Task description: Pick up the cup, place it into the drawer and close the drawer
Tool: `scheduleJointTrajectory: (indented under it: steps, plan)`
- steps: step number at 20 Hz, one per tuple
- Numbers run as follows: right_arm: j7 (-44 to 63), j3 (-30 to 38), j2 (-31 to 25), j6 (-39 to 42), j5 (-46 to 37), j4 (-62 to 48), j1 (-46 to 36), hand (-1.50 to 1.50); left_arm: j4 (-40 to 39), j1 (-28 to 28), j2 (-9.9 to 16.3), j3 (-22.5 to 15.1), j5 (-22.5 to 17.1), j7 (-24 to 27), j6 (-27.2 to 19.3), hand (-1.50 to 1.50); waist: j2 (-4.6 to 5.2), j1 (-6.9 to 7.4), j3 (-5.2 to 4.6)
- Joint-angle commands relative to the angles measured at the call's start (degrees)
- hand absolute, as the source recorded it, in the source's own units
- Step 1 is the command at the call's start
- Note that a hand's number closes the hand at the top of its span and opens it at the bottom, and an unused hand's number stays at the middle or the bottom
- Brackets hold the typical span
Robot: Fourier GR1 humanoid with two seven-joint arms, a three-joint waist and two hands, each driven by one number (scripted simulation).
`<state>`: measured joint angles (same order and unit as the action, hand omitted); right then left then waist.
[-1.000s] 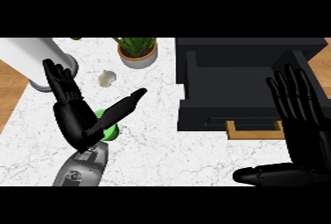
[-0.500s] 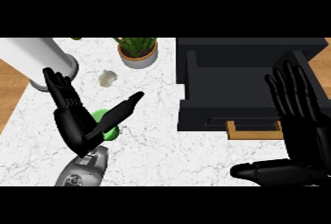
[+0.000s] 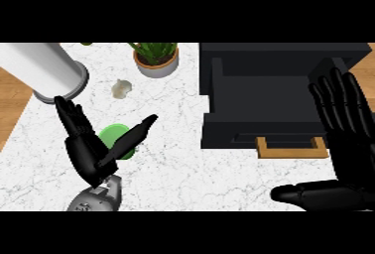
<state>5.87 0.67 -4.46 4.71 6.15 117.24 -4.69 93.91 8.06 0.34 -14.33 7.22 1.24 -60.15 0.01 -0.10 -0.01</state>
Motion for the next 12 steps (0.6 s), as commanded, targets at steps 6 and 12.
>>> scheduleJointTrajectory:
  steps: [6, 12]
  plan:
    - [2.41, -0.71, 0.49, -0.88, -0.99, 0.96, -0.76, -1.5, -4.2, -5.57, -0.33, 2.87, -12.41, 13.93, -0.96, -1.5, -0.01, 0.05, -0.02]
    - [2.56, 2.79, -1.12, 1.69, 3.24, 2.42, 0.48, -1.5, -5.8, -10.0, -0.34, 2.07, -18.33, 20.29, 2.0, -1.5, -0.04, 0.1, 0.01]
